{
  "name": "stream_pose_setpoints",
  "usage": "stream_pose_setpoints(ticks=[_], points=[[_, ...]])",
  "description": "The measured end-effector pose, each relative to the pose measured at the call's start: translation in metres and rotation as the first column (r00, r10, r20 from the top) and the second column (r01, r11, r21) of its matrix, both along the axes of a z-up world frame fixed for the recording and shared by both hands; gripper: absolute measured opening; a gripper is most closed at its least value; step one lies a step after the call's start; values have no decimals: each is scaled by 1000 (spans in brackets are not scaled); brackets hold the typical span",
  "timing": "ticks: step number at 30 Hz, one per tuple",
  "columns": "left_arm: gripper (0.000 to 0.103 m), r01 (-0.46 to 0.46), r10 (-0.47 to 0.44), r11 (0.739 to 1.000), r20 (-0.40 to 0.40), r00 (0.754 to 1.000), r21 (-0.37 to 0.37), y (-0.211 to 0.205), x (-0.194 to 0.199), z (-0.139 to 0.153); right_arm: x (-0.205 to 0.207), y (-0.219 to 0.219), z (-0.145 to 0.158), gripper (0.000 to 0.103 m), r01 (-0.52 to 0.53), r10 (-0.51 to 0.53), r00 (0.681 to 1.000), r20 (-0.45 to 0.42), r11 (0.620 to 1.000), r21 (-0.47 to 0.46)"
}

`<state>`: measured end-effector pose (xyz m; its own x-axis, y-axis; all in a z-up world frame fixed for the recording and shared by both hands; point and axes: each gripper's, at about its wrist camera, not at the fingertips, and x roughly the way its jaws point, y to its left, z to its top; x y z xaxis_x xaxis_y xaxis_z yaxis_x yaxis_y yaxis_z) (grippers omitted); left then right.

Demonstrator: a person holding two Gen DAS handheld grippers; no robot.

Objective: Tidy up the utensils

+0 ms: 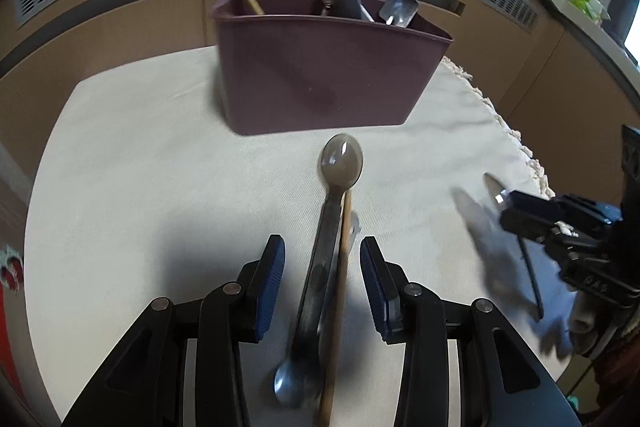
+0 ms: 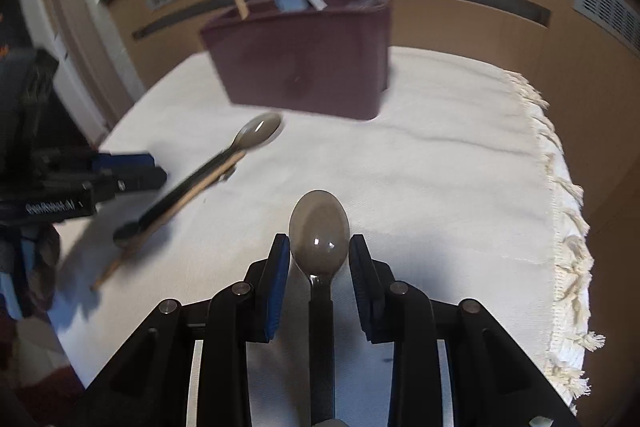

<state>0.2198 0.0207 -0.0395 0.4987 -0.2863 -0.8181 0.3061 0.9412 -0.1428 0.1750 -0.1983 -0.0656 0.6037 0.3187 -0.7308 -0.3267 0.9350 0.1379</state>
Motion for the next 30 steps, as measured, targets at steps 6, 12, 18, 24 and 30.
stream_pose_setpoints(ticks=[6, 12, 18, 24, 30], points=[[44, 53, -51, 996, -38, 998, 65, -35, 46, -9, -6, -22, 15, 28, 48, -49, 998, 35, 998, 30], [44, 88, -79, 985, -65, 995, 147, -62, 66, -22, -10, -32, 14, 28, 69, -71, 997, 41, 997, 34], [44, 80, -71, 982, -53, 996, 172, -68, 71, -23, -13, -33, 14, 28, 101, -102, 994, 49, 995, 24], [34, 13, -3, 990, -69, 998, 142, -61, 75, -20, -22, -33, 24, 28, 125, -128, 989, 80, 991, 45], [34, -4, 4, 1000, -20, 1000, 31, -50, 48, 3, -38, -34, 35, 28, 124, -128, 984, 127, 992, 34]])
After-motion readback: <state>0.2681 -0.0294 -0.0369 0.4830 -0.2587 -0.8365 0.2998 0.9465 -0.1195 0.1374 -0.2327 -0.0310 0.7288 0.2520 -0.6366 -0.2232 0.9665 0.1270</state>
